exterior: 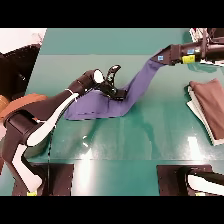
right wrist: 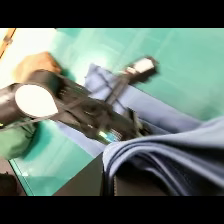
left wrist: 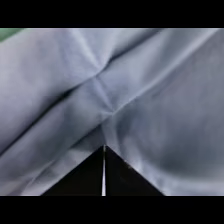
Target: Fold the shirts.
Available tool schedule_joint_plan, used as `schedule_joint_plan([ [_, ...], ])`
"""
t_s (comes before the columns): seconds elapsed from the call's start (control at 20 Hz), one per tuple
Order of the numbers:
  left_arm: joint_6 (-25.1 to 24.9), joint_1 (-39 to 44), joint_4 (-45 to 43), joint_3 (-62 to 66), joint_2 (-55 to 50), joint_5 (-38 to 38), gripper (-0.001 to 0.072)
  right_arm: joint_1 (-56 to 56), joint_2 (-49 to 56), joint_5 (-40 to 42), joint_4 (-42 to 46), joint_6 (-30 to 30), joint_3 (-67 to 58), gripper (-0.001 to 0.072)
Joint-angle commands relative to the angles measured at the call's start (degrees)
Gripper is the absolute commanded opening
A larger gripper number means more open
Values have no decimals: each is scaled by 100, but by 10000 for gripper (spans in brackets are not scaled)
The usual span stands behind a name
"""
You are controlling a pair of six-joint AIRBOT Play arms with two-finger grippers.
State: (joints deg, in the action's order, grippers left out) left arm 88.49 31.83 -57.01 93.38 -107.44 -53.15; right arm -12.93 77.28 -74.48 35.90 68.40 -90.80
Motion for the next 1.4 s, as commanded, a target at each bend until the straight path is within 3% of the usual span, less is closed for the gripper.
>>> schedule_joint_plan([
  [0.0,-42,-55,-37,63,-22,-179,24,-468,59,271,-31,28,-236,18],
  [0.2,-42,-717,-459,175,511,-638,24,-1095,568,273,-39,26,-817,19],
  [0.6,-197,-3161,-1950,173,2649,-1408,25,-3303,2791,662,-31,26,-2588,21],
  [0.65,-195,-3397,-1950,173,2815,-1434,25,-3512,3097,743,-22,-11,-2756,88],
  [0.75,-195,-3799,-1947,170,3073,-1491,25,-3746,3442,866,-20,-55,-2771,604],
  [0.8,-195,-3928,-1947,166,3143,-1508,25,-3757,3491,800,-11,-57,-2653,621],
  [0.9,-195,-4070,-1947,166,3200,-1609,25,-3556,3434,573,144,24,-2389,483],
  [1.15,-195,-4070,-1886,166,3202,-1759,25,-2448,2559,96,772,245,-922,483],
  [1.35,-195,-4070,-1700,146,3198,-1781,25,-1349,1604,741,761,468,1172,485],
])
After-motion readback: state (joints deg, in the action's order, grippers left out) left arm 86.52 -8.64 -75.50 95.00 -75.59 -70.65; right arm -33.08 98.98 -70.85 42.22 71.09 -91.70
